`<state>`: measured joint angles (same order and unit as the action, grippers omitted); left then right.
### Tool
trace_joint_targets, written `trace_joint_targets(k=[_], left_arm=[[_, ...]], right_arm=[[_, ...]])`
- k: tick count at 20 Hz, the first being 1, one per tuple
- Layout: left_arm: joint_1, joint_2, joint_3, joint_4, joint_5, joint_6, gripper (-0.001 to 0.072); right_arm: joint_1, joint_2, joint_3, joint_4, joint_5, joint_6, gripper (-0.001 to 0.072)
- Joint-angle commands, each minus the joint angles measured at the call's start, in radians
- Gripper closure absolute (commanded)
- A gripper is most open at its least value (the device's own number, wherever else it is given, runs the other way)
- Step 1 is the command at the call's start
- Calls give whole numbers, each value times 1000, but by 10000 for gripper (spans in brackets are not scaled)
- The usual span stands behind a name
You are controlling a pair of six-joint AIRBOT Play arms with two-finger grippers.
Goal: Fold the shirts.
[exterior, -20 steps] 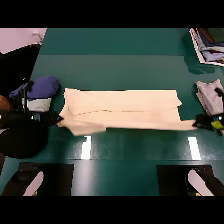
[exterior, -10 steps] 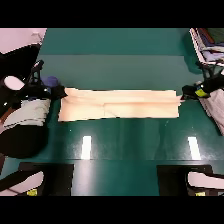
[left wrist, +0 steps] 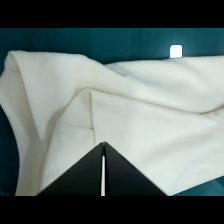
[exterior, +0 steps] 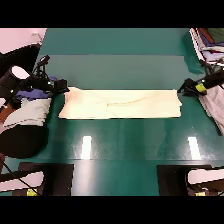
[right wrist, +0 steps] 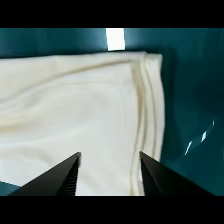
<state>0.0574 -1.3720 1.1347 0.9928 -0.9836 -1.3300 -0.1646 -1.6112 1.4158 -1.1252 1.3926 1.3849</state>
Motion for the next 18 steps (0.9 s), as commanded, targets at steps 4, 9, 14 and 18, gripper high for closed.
trace_joint_targets(k=[4,9,14,18], left_arm=[[-36,-6,19,-61,-76,14,682],[-208,-11,19,-57,11,-26,682],[-326,-90,72,-62,98,-84,683],[-428,-234,204,-85,113,-111,683]], right_arm=[[-177,10,-244,149,5,-93,102],[-122,-79,-281,364,-61,-182,145],[-59,-40,-277,367,-119,-209,697],[-17,64,-140,369,-32,-208,698]])
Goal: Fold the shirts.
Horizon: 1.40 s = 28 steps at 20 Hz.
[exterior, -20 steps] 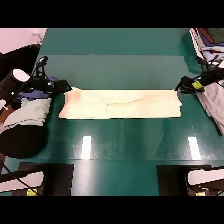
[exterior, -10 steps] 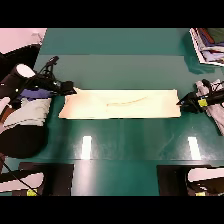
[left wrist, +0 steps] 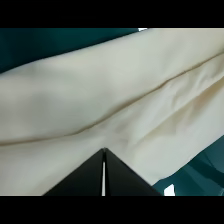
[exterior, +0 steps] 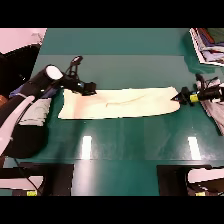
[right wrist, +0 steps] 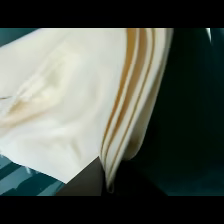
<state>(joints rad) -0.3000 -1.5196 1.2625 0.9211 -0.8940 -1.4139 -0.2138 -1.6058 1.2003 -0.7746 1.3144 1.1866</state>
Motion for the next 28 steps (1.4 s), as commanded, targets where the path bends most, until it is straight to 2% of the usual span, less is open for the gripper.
trace_joint_targets(k=[1,5,9,16,18,22,25,28], left_arm=[[-95,-126,110,-17,19,-27,683],[-180,-267,232,-77,20,-28,683],[-232,-339,295,-82,17,-37,682],[-238,-340,295,-8,-22,-17,682],[-224,-324,295,54,-55,-19,683],[-92,-204,295,161,-140,-18,683],[87,-53,295,237,-194,-14,682],[277,102,295,282,-217,10,681]], right_arm=[[58,89,124,26,56,-5,698],[197,176,298,26,58,80,698],[341,184,439,26,64,159,698],[530,111,613,34,57,186,698],[567,79,652,97,46,185,698],[656,22,699,167,-32,181,697],[779,-45,733,180,-96,160,697],[931,-151,791,180,-189,93,696]])
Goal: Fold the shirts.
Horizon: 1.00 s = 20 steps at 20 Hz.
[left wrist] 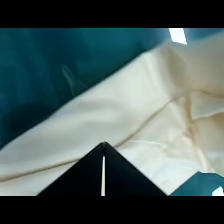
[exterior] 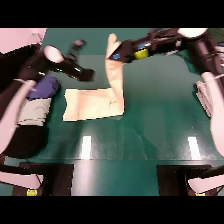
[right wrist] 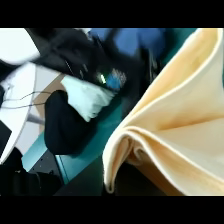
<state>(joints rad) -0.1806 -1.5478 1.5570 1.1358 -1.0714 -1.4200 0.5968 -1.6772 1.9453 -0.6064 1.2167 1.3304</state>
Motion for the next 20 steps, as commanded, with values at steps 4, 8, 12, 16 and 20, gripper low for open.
trace_joint_targets(k=[4,8,12,16,20], left_arm=[[343,257,0,67,-45,14,682],[408,287,0,67,-80,15,681],[408,287,-1,58,-102,15,682],[405,287,-1,56,-119,14,682],[405,287,-16,4,-114,14,681]], right_arm=[[276,-235,103,11,-205,-109,227],[243,-245,90,-117,-27,-68,288],[89,-111,-163,-243,42,-29,288],[-117,29,-514,-250,-41,60,249],[-210,17,-715,-70,-177,56,51]])
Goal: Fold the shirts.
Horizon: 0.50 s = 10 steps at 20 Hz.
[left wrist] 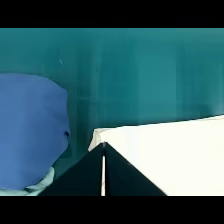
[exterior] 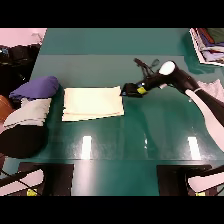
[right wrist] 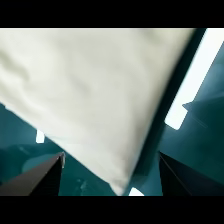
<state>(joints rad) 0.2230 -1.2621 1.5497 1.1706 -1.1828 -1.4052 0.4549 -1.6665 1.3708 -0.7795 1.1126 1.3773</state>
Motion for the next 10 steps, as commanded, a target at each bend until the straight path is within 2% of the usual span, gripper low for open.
trace_joint_targets(k=[1,6,8,9,10], left_arm=[[-2,1,-16,-34,-1,-1,682],[-5,-1,-20,-57,-4,0,682],[-5,-1,-20,-57,-4,0,682],[-5,-1,-20,-57,-4,0,682],[-5,-1,-20,-57,-5,0,682]], right_arm=[[-58,-26,-135,134,-64,-10,57],[63,-226,32,286,-55,-52,67],[113,-285,117,316,-55,-52,174],[136,-307,159,309,-55,-52,258],[152,-321,193,306,-53,-53,374]])
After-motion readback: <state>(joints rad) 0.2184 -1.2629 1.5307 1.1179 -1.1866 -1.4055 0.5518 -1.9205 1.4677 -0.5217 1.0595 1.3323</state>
